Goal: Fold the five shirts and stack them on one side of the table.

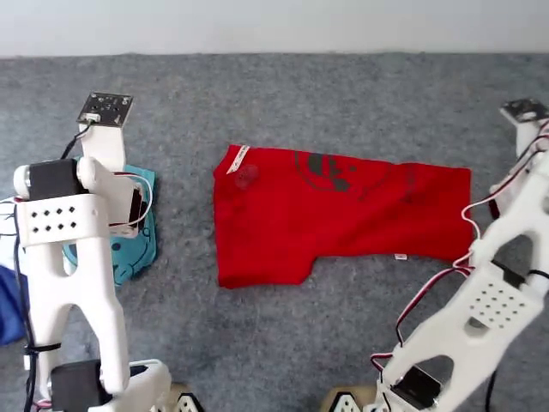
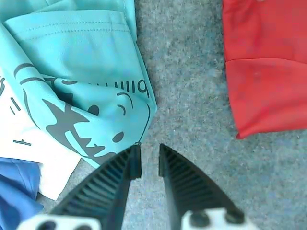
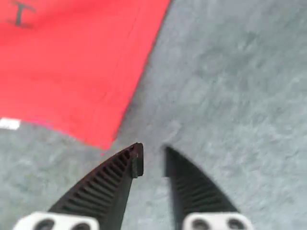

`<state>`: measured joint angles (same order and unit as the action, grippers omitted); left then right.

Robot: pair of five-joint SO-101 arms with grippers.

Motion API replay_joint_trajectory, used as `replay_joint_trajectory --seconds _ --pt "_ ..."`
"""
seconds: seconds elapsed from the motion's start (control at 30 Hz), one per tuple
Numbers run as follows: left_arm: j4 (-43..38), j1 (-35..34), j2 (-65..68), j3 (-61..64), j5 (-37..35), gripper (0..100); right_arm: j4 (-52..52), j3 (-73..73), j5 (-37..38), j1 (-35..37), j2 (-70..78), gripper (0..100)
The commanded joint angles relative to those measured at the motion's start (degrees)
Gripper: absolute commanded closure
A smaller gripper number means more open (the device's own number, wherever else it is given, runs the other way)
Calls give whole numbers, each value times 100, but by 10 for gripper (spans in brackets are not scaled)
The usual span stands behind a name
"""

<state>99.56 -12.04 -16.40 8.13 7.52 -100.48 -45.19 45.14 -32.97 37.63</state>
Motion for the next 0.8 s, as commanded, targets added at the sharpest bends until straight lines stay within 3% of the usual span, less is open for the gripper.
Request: replay_joint_trajectory --seconds 0.0,0.2,0.6,0.77 --pt "97 -35 -141 180 -18 930 -251 844 -264 40 -875 779" --pt "88 -35 -141 374 -9 930 -224 1644 -554 497 -1024 811" --pt "88 -35 -141 374 -9 930 163 1662 -774 725 -110 814" --pt "88 -35 -141 374 -9 930 189 1662 -774 910 -57 918"
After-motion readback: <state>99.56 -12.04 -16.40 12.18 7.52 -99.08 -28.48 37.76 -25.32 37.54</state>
